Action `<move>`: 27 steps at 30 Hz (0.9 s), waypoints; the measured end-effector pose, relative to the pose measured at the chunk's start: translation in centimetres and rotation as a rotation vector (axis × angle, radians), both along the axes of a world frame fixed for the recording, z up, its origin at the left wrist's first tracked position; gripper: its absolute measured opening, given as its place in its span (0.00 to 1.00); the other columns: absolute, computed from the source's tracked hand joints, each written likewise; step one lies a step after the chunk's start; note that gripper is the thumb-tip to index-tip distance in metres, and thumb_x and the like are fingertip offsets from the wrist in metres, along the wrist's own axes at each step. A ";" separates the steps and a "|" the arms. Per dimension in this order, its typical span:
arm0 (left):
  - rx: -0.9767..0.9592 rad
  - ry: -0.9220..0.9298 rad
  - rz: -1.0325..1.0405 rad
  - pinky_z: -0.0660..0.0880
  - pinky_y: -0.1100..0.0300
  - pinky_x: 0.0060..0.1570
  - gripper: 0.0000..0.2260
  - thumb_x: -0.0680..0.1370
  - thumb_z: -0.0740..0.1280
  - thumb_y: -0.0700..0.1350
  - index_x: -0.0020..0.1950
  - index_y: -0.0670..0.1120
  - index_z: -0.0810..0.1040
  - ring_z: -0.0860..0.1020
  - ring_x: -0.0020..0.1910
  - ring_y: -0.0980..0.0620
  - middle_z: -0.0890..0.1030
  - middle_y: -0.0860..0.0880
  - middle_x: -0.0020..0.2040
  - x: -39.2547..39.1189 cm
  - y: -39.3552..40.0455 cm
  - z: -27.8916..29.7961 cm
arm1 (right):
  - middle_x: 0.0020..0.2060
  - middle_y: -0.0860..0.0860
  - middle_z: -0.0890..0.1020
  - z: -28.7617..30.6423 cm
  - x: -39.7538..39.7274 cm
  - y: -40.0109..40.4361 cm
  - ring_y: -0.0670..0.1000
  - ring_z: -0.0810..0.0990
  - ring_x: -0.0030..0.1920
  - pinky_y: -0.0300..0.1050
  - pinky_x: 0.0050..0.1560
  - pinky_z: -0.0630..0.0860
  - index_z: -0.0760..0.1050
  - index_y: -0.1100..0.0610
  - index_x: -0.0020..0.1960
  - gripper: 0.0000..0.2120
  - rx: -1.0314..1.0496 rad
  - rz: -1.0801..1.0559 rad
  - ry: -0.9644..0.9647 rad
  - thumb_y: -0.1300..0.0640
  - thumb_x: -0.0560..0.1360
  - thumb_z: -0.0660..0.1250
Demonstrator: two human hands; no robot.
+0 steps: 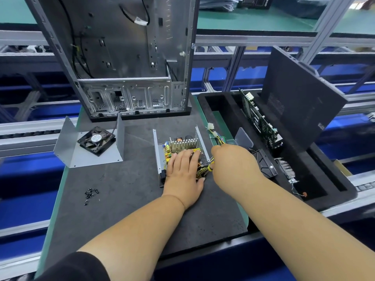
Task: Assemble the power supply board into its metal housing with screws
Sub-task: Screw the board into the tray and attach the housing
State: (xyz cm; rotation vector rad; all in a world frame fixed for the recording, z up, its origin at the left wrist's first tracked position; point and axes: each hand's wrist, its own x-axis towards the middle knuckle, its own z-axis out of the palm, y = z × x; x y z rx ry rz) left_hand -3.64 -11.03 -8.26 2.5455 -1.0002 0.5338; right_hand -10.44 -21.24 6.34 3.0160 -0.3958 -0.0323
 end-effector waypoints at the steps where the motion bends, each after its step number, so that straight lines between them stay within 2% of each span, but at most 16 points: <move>1: 0.000 0.002 0.001 0.54 0.47 0.72 0.36 0.67 0.73 0.55 0.72 0.44 0.70 0.63 0.69 0.46 0.73 0.45 0.67 0.0 0.0 0.0 | 0.50 0.51 0.79 -0.1 0.0 0.0 0.54 0.80 0.50 0.44 0.36 0.64 0.64 0.52 0.48 0.09 0.003 0.000 -0.003 0.57 0.77 0.65; 6: 0.004 0.012 0.002 0.53 0.47 0.73 0.37 0.67 0.74 0.56 0.72 0.44 0.70 0.63 0.69 0.46 0.73 0.45 0.67 0.0 0.0 0.0 | 0.52 0.52 0.77 -0.3 -0.7 0.1 0.55 0.79 0.50 0.45 0.38 0.63 0.64 0.54 0.55 0.13 -0.044 0.068 -0.029 0.53 0.77 0.66; 9: 0.012 0.017 0.004 0.52 0.47 0.73 0.37 0.67 0.74 0.56 0.72 0.44 0.70 0.62 0.69 0.46 0.73 0.45 0.67 0.0 0.0 0.0 | 0.52 0.53 0.76 -0.3 -0.9 -0.4 0.55 0.78 0.49 0.45 0.38 0.61 0.58 0.53 0.51 0.15 0.002 0.121 0.007 0.54 0.78 0.66; 12: 0.014 0.026 0.002 0.52 0.47 0.73 0.37 0.67 0.74 0.56 0.73 0.44 0.70 0.62 0.69 0.46 0.73 0.45 0.68 -0.1 0.0 0.1 | 0.52 0.53 0.77 -0.3 -0.8 -0.3 0.56 0.78 0.50 0.45 0.38 0.62 0.60 0.54 0.51 0.13 0.053 0.099 0.023 0.57 0.78 0.65; 15: 0.001 0.032 -0.004 0.53 0.47 0.73 0.37 0.66 0.74 0.55 0.72 0.44 0.71 0.63 0.69 0.46 0.73 0.45 0.67 -0.1 0.1 0.2 | 0.49 0.53 0.78 -0.3 -0.6 -0.1 0.57 0.77 0.46 0.45 0.37 0.63 0.58 0.54 0.48 0.15 0.088 0.047 0.017 0.58 0.77 0.67; 17: -0.002 0.038 -0.006 0.54 0.47 0.72 0.37 0.66 0.74 0.55 0.72 0.44 0.71 0.63 0.69 0.46 0.74 0.45 0.67 -0.1 0.1 0.3 | 0.46 0.53 0.77 -0.3 -0.6 -0.1 0.56 0.73 0.41 0.45 0.36 0.63 0.57 0.54 0.48 0.16 0.096 0.029 0.012 0.58 0.77 0.66; 22: -0.011 0.056 -0.015 0.54 0.48 0.72 0.36 0.66 0.75 0.55 0.71 0.44 0.72 0.65 0.68 0.46 0.74 0.45 0.66 0.0 0.2 0.3 | 0.39 0.49 0.69 -0.7 -0.4 0.0 0.54 0.69 0.38 0.44 0.30 0.58 0.57 0.54 0.48 0.14 0.100 0.037 -0.006 0.59 0.77 0.64; 24: 0.002 0.066 -0.023 0.54 0.48 0.72 0.36 0.66 0.75 0.55 0.71 0.44 0.72 0.67 0.68 0.46 0.75 0.46 0.67 -0.1 0.2 0.5 | 0.40 0.48 0.70 -0.7 -0.6 -0.1 0.54 0.69 0.39 0.44 0.32 0.62 0.58 0.53 0.48 0.13 0.120 0.054 -0.009 0.57 0.78 0.64; 27: 0.066 0.105 -0.020 0.52 0.48 0.73 0.38 0.67 0.75 0.56 0.73 0.45 0.70 0.69 0.70 0.45 0.73 0.46 0.70 -0.3 0.4 1.1 | 0.45 0.49 0.78 -0.2 -1.3 -0.9 0.54 0.77 0.43 0.45 0.36 0.67 0.66 0.53 0.53 0.07 0.170 0.054 -0.039 0.52 0.79 0.62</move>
